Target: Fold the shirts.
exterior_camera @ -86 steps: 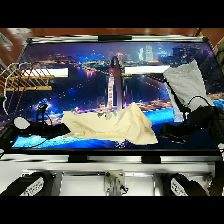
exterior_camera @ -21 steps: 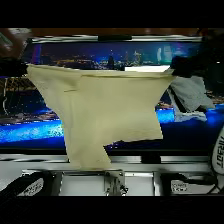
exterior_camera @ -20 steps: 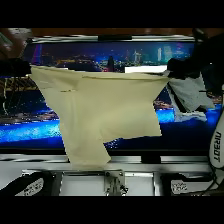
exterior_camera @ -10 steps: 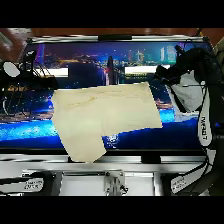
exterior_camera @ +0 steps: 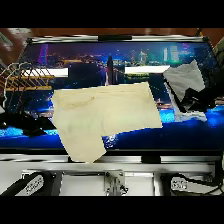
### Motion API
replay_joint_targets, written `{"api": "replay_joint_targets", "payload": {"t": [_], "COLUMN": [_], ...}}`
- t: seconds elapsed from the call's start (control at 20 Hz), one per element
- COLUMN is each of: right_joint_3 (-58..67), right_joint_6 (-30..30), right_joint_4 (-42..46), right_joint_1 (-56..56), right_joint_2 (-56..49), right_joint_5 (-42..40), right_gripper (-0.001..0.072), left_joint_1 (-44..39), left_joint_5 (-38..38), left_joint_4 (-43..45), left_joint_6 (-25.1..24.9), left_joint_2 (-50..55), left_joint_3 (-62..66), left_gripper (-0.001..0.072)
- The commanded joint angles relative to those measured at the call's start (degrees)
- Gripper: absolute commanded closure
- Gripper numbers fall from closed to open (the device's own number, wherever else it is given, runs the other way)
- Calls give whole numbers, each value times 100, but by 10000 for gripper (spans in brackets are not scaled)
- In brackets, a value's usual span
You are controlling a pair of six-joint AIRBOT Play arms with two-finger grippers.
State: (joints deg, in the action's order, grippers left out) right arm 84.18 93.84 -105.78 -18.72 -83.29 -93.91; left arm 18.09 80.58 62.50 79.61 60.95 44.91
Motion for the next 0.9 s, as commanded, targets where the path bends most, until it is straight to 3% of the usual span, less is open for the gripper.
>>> {"api": "replay_joint_targets", "payload": {"t": [0.0,0.25,0.65,0.8,0.85], "right_joint_3": [-992,-1040,-1040,-1043,-1088], "right_joint_6": [247,256,262,258,251], "right_joint_4": [-258,-330,-323,-321,-326], "right_joint_1": [-236,-216,-216,-216,-212], "right_joint_2": [433,428,428,369,308], "right_joint_5": [216,490,678,627,555], "right_gripper": [187,187,186,184,184], "left_joint_1": [457,293,-431,-490,-476], "left_joint_5": [-367,-739,-1762,-1838,-1862], "left_joint_4": [-802,-859,-1388,-1394,-1403], "left_joint_6": [-817,-1106,-1097,-1099,-1102], "left_joint_2": [-509,26,581,848,839], "left_joint_3": [-1532,-1751,-1749,-1725,-1694], "left_gripper": [174,157,180,531,611]}}
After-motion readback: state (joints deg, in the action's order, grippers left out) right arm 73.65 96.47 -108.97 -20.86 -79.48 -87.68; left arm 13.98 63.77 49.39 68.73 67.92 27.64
